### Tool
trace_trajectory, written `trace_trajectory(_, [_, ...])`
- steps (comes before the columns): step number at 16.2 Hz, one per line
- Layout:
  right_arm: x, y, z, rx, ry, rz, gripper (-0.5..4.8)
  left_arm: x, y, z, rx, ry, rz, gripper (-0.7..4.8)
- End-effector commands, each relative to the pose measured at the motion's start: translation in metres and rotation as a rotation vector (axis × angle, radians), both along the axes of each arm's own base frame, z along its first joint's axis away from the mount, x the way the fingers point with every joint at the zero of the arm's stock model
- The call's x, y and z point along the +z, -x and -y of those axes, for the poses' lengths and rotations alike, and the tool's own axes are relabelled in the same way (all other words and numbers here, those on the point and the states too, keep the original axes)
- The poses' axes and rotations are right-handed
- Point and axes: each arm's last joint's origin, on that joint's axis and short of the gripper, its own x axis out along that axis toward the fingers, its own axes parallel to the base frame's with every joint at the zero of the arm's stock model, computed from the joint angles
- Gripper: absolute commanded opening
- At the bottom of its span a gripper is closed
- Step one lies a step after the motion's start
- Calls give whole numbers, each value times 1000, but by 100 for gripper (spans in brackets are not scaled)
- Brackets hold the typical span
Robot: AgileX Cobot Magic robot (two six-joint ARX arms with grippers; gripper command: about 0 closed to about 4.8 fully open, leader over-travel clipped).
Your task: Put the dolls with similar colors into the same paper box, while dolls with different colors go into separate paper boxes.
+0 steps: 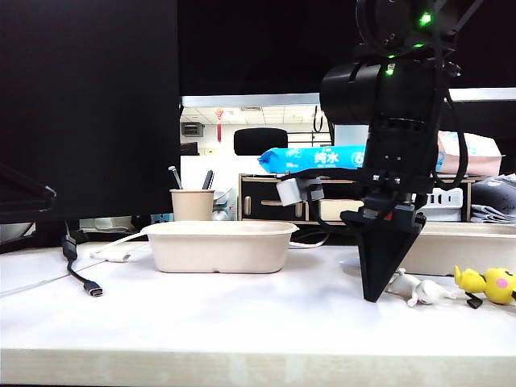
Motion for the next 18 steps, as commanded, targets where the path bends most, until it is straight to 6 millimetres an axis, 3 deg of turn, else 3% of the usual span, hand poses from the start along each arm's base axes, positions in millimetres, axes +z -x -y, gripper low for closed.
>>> trace_trajectory(1, [7,-6,-2,-80,25,-2,172,1,0,0,-1,4,7,-6])
trace_trajectory(3, [29,-12,-5,-152,20,-5,238,1,0,0,-1,4,7,-5])
trace_trajectory(5, [43,-15,-5,-208,75,24,379,1,0,0,-1,4,7,-6])
trace_trajectory(6, [47,-15,-5,-212,91,21,410,1,0,0,-1,4,7,-6])
trace_trajectory(11, [50,-5,3,-400,186,-57,404,1,0,0,-1,4,7,-6])
trace_trajectory(13, [50,-5,2,-452,151,-80,303,1,0,0,-1,4,7,-6])
trace_trajectory(18, [49,-5,0,-578,94,-117,305,1,0,0,-1,4,8,-6])
